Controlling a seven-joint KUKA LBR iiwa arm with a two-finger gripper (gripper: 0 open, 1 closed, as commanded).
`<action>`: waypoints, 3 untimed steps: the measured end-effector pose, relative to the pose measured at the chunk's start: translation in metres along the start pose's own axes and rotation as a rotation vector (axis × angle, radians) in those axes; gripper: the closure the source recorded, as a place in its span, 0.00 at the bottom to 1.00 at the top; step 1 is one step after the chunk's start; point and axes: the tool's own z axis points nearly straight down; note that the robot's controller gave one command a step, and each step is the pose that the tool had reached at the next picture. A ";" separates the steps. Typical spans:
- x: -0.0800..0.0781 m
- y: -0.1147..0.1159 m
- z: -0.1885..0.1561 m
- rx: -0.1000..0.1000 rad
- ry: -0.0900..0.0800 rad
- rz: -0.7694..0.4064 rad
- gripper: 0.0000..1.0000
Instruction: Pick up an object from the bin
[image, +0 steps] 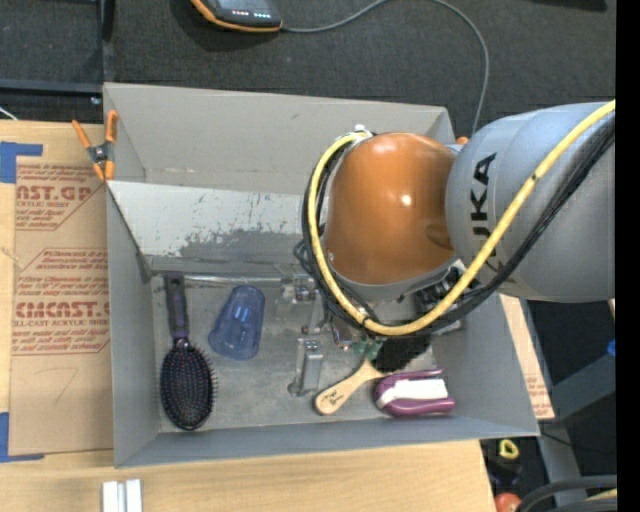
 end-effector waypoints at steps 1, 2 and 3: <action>-0.002 -0.001 -0.004 -0.001 -0.008 0.003 0.00; -0.062 0.036 0.120 -0.003 -0.017 -0.192 0.00; -0.063 0.036 0.072 0.001 -0.020 -0.610 0.00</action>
Offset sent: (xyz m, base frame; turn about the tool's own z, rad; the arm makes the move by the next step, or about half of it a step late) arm 0.0774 0.0473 -0.1650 -0.2550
